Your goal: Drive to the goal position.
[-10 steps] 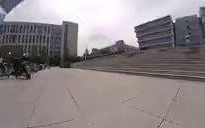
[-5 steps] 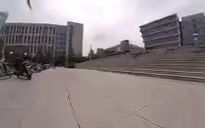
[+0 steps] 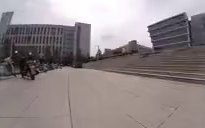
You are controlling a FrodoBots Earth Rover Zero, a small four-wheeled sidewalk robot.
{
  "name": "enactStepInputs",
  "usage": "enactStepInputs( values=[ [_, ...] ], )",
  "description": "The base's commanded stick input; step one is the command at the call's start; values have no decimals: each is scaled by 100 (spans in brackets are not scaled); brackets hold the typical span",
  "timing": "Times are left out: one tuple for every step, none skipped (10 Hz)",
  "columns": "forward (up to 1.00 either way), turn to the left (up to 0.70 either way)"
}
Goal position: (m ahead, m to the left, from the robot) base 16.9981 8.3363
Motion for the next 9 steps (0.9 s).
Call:
enactStepInputs(
  values=[
    [70, 15],
    [70, 14],
    [70, 12],
    [70, 7],
    [70, 3],
    [70, 2],
    [70, 1],
    [70, 1],
    [70, 1]
  ],
)
